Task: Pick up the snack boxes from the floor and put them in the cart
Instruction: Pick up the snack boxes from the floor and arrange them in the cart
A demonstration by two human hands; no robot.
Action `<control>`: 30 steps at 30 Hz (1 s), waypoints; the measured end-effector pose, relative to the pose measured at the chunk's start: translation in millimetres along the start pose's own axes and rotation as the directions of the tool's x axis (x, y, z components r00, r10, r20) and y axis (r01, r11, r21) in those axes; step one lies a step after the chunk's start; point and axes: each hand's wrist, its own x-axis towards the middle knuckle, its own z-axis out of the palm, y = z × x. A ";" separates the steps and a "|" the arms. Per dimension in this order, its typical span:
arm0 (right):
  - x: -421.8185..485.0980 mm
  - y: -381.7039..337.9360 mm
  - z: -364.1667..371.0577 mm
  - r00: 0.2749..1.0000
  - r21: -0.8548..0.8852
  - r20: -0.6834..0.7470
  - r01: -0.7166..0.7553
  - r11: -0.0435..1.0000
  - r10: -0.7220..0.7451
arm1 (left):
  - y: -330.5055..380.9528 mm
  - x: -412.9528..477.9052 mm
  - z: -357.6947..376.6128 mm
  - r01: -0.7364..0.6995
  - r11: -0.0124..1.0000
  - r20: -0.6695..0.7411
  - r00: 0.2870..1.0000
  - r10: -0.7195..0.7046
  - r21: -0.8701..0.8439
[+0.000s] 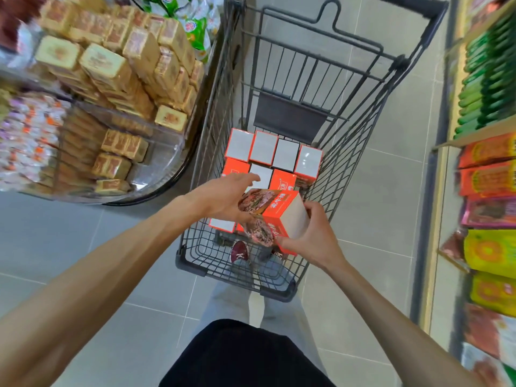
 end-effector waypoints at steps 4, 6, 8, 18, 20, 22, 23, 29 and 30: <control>-3.0 4.1 8.8 0.994 -0.021 -0.082 -0.067 0.998 0.065 | -18.1 1.3 -0.5 0.067 0.995 -0.156 0.985 -0.079 -0.079; -4.0 6.3 11.2 0.991 -0.021 -0.101 -0.096 0.995 0.093 | -30.9 3.1 3.3 0.136 0.983 -0.245 0.956 -0.163 -0.121; -4.4 8.2 12.3 0.985 -0.020 -0.126 -0.125 0.992 0.122 | -41.5 4.8 9.3 0.204 0.966 -0.331 0.911 -0.246 -0.157; 3.3 6.8 10.0 0.938 -0.186 -0.276 -0.268 0.945 0.211 | -46.6 28.3 26.4 0.411 0.894 -0.583 0.688 -0.432 -0.178; 6.3 6.1 10.2 0.932 -0.218 -0.290 -0.287 0.933 0.219 | -45.3 31.8 25.7 0.429 0.882 -0.618 0.645 -0.450 -0.195; 9.8 3.8 11.8 0.927 -0.246 -0.300 -0.301 0.921 0.223 | -46.1 33.9 24.7 0.417 0.873 -0.639 0.606 -0.473 -0.251; 12.2 2.5 13.2 0.927 -0.260 -0.302 -0.306 0.916 0.223 | -47.2 34.8 24.1 0.396 0.870 -0.642 0.593 -0.486 -0.293; 28.6 -0.6 28.2 0.930 -0.351 -0.261 -0.341 0.872 0.259 | -55.6 42.6 22.6 0.302 0.709 -0.433 0.620 -0.654 -0.638; 30.9 0.3 31.6 0.927 -0.357 -0.251 -0.355 0.864 0.277 | -57.4 44.4 22.8 0.325 0.687 -0.401 0.621 -0.673 -0.650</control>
